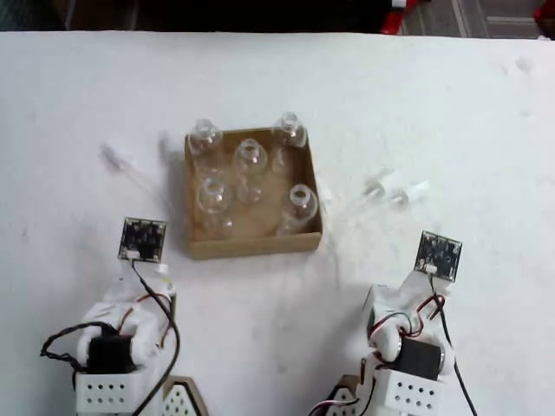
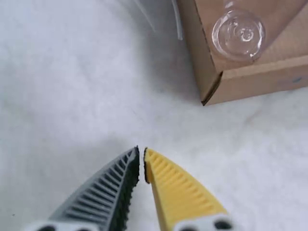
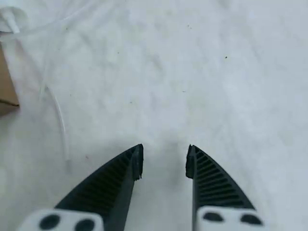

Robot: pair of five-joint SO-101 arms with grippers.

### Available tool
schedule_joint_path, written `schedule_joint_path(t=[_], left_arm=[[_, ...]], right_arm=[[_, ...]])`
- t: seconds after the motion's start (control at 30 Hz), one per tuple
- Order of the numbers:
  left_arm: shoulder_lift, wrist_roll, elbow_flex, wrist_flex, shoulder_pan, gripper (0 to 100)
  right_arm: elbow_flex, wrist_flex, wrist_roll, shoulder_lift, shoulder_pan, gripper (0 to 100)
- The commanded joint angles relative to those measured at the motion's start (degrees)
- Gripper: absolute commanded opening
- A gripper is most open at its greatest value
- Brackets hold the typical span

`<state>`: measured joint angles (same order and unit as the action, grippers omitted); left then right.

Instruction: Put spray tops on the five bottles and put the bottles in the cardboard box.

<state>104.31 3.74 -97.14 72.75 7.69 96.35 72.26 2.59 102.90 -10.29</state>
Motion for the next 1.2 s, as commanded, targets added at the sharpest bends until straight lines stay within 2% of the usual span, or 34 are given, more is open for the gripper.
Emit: schedule_joint_path(t=[0.0,0.17,0.33,0.43,0.57,0.63,0.7,0.83,0.9,1.17], left_arm=[[0.6,-0.4,0.2,0.7,0.4,2],[0.6,-0.3,2.4,-1.8,2.9,2],[0.6,-0.4,18.5,-4.0,11.7,2],[0.7,-0.7,26.0,-4.0,13.5,2],[0.7,-0.3,23.5,-4.8,13.8,2],[0.7,-0.2,21.2,-8.1,14.0,2],[0.7,2.5,20.1,-12.0,15.4,2],[0.7,12.7,20.1,-20.4,17.9,2],[0.7,13.6,21.1,-24.3,18.2,2],[-0.6,17.6,36.1,-25.1,22.7,2]], right_arm=[[0.5,0.5,0.4,0.2,-0.6,12.8],[0.5,0.5,0.4,0.2,-0.6,12.8],[0.5,0.5,0.4,0.2,-0.6,12.8],[0.5,0.5,0.4,0.2,-0.6,12.8],[0.5,0.5,0.4,0.2,-0.7,12.8],[0.5,0.5,0.4,0.2,-0.7,12.8],[0.5,0.5,0.4,0.2,-0.7,12.8],[0.5,0.5,0.4,0.2,-0.7,12.8],[0.5,0.5,0.4,0.2,-0.7,12.8],[0.5,0.5,0.4,0.2,-0.7,12.8]])
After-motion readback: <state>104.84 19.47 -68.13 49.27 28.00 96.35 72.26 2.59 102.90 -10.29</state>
